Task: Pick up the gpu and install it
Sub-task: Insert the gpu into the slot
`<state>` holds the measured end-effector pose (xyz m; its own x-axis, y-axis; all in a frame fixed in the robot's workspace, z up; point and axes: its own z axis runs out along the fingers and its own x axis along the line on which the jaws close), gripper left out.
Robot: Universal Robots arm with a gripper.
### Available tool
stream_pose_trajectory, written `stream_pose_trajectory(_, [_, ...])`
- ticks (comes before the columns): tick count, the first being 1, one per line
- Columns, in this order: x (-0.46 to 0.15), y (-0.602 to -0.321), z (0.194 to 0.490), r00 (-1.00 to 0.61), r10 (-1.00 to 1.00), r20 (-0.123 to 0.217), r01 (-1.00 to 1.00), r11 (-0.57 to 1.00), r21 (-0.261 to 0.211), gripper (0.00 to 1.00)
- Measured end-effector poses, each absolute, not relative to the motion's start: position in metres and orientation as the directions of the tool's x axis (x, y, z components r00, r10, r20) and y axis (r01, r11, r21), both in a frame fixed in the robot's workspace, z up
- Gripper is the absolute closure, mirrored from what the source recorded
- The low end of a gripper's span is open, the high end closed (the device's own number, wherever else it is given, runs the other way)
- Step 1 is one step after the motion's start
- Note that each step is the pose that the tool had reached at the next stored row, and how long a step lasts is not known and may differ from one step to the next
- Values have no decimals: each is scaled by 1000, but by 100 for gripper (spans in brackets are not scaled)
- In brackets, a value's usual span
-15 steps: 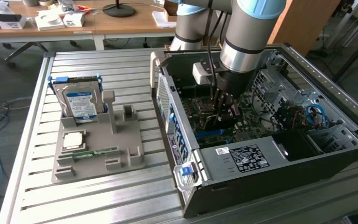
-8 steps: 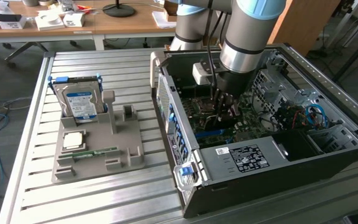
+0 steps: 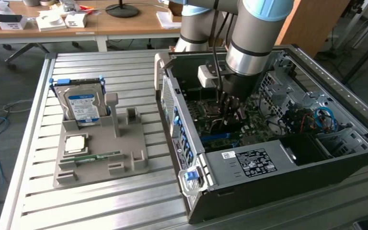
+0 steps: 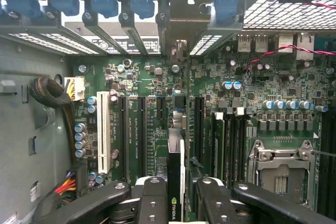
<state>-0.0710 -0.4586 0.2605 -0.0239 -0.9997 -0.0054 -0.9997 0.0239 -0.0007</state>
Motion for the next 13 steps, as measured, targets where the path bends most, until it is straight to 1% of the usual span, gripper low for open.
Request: stream_pose_trajectory(13, [-71, -459, 259, -24, -1000, -5, -1000, 24, -1, 74])
